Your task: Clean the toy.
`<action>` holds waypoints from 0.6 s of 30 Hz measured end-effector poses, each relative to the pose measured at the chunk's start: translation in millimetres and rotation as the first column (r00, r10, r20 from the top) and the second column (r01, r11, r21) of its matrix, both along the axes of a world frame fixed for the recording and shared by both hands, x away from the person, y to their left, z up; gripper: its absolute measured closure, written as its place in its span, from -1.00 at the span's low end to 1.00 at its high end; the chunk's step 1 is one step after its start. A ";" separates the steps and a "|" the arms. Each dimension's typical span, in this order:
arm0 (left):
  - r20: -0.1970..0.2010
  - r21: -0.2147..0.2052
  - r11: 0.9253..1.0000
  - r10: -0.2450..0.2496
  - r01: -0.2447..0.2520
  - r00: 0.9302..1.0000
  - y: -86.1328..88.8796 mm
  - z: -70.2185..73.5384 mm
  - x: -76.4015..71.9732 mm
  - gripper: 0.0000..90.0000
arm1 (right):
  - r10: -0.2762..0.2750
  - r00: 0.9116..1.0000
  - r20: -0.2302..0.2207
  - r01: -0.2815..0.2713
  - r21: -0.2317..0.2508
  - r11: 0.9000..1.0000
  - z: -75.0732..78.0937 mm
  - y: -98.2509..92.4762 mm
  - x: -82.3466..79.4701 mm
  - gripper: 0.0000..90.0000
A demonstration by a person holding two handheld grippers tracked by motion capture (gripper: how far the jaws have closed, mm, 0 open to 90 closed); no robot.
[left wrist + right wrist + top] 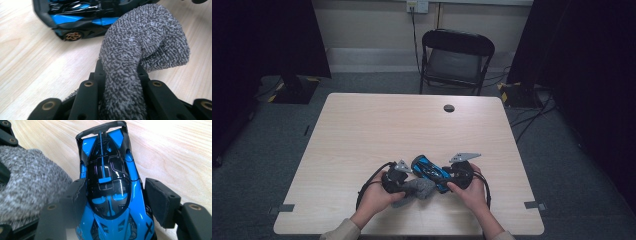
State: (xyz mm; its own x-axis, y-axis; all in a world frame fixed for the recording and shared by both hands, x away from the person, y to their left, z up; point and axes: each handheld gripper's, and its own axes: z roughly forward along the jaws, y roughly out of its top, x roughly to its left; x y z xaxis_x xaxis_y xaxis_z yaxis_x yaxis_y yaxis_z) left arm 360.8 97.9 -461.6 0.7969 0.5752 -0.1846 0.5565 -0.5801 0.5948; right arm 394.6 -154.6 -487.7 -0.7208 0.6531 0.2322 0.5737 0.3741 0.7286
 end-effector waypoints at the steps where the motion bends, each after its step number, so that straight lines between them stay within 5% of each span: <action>1: 0.001 -0.001 1.000 0.006 -0.006 1.000 1.6 0.0 0.7 0.60 | 0.000 1.000 0.000 0.000 0.000 1.000 0.0 0.0 0.1 -0.21; 18: 0.000 -0.006 0.994 0.106 -0.106 0.994 28.5 -0.5 15.2 0.60 | -0.003 1.000 0.000 0.003 -0.001 1.000 0.0 0.1 -0.4 -0.21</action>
State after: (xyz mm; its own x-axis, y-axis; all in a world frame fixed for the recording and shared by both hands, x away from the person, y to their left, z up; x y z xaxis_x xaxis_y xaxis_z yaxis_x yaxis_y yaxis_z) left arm 376.0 126.4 -462.2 0.7317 0.6552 -0.1881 0.6143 -0.5142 0.5985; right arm 394.2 -154.5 -487.6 -0.7190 0.6553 0.2316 0.5745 0.3728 0.7287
